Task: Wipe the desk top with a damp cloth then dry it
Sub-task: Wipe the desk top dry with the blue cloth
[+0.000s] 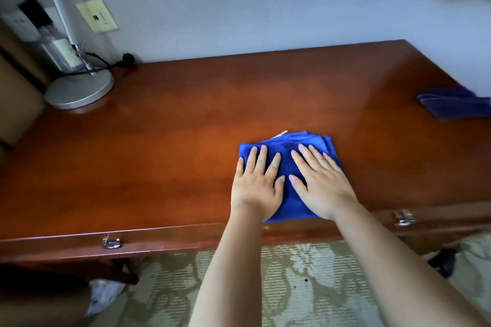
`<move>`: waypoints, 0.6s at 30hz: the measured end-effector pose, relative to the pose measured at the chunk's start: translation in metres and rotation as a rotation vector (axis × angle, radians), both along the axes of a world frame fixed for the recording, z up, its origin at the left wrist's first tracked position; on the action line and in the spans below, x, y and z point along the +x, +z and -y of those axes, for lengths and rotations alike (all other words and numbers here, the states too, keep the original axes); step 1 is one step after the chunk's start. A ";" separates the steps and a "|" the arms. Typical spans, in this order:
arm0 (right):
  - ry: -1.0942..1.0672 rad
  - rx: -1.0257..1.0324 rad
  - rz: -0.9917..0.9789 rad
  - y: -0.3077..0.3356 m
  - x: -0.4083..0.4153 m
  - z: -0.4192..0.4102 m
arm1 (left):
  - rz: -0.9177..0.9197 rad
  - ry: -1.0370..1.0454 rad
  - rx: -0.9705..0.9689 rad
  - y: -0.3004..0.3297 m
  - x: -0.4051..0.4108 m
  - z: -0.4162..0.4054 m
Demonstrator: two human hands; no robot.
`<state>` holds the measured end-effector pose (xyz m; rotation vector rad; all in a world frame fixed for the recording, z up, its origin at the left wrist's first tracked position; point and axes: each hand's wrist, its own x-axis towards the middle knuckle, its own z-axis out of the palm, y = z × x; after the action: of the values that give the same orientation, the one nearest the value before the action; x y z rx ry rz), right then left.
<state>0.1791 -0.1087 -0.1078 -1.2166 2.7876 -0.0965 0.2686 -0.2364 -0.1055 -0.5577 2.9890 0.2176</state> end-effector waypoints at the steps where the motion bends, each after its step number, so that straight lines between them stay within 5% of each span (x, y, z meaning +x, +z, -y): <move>1: -0.004 0.003 0.006 0.000 0.006 -0.007 | 0.003 -0.012 0.002 0.000 0.005 -0.007; 18: -0.031 -0.034 -0.043 -0.004 -0.063 -0.006 | -0.028 -0.048 -0.032 -0.001 -0.068 -0.004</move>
<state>0.1163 -0.1026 -0.1121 -1.1978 2.8531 -0.1225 0.2006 -0.2326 -0.1066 -0.4898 3.0338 0.1760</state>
